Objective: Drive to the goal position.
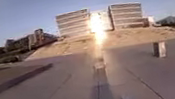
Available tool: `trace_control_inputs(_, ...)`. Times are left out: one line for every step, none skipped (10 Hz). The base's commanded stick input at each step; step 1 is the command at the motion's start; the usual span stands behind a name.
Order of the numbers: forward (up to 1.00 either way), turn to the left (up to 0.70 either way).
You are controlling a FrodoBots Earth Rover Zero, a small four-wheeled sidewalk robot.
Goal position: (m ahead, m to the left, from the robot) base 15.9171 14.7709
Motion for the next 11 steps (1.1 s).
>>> trace_control_inputs(0.70,0.14)
trace_control_inputs(0.70,0.14)
trace_control_inputs(0.70,0.14)
trace_control_inputs(0.70,0.14)
trace_control_inputs(0.70,0.14)
trace_control_inputs(0.70,0.14)
trace_control_inputs(0.70,0.14)
trace_control_inputs(0.70,0.14)
trace_control_inputs(0.70,0.14)
trace_control_inputs(0.70,0.14)
trace_control_inputs(0.70,0.14)
